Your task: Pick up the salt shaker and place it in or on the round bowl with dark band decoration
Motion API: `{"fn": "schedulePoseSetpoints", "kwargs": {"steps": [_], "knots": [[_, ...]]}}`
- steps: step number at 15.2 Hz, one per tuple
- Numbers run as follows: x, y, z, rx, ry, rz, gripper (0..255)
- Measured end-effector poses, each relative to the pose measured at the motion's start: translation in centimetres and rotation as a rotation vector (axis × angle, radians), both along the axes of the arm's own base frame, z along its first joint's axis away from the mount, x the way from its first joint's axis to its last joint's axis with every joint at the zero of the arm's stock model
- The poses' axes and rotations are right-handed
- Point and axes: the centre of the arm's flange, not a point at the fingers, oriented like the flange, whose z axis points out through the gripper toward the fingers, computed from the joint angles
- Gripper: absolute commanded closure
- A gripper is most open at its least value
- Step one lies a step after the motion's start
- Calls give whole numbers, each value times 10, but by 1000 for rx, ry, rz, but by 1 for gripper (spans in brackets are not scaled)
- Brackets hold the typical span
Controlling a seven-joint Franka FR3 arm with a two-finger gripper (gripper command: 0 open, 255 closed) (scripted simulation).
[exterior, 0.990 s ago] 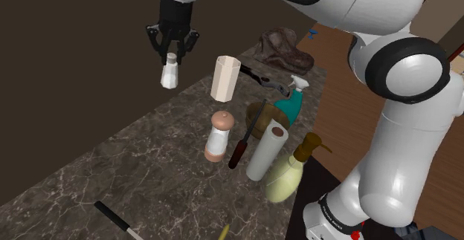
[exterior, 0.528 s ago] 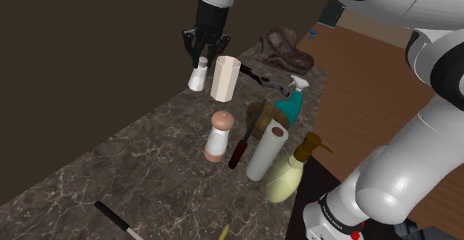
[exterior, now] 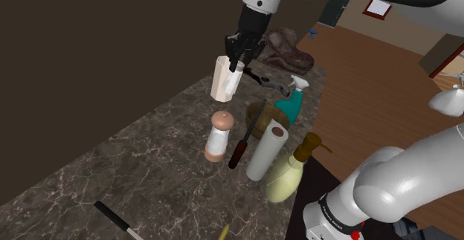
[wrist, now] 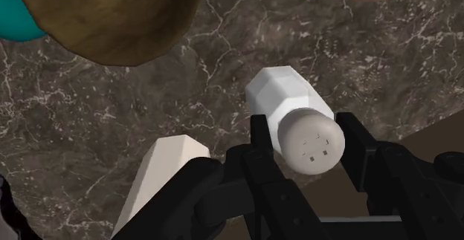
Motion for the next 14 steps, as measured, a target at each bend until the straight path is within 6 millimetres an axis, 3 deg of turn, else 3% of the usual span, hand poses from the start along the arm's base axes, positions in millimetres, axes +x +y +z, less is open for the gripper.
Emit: {"fn": "schedulePoseSetpoints", "kwargs": {"steps": [7,11,14], "knots": [[-51,-72,9,0,-1,0,255],[-85,-123,15,0,1,-1,255],[-93,-132,6,1,0,0,255]]}}
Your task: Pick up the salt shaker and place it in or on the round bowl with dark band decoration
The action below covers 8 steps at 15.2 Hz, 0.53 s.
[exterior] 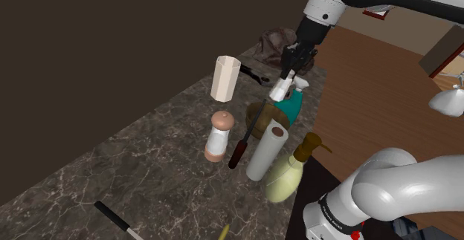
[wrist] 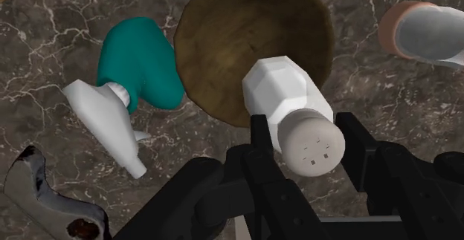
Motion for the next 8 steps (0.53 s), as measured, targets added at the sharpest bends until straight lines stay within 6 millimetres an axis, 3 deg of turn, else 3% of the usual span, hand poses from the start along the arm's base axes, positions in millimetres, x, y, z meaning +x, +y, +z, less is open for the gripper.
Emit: {"fn": "schedulePoseSetpoints", "kwargs": {"steps": [8], "knots": [[-1,-3,-40,0,1,1,255]]}}
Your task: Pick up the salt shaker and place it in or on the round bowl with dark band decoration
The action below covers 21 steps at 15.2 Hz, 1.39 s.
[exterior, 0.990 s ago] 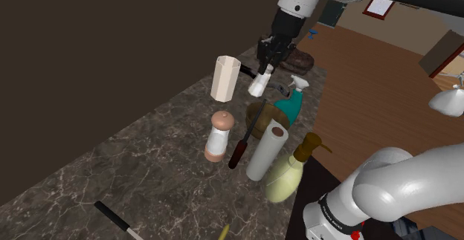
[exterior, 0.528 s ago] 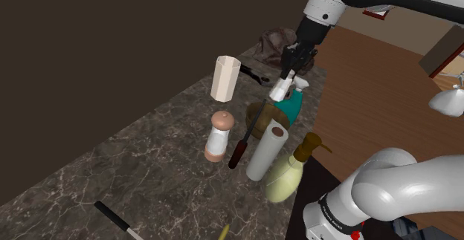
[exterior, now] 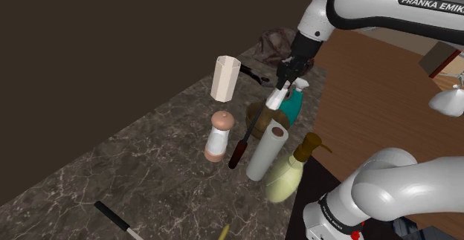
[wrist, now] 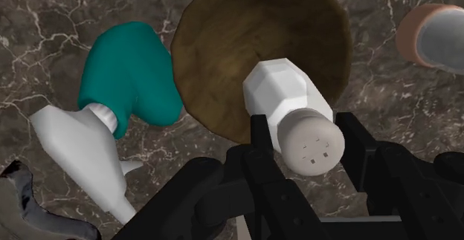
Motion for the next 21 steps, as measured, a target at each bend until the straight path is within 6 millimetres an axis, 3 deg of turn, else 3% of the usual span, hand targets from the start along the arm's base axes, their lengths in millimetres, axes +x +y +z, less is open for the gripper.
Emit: {"fn": "schedulePoseSetpoints", "kwargs": {"steps": [9,17,18,21], "knots": [[1,1,-49,0,0,0,255],[0,1,-56,0,0,0,255],[0,1,-56,0,0,0,0],[0,1,-56,0,-1,0,0]]}}
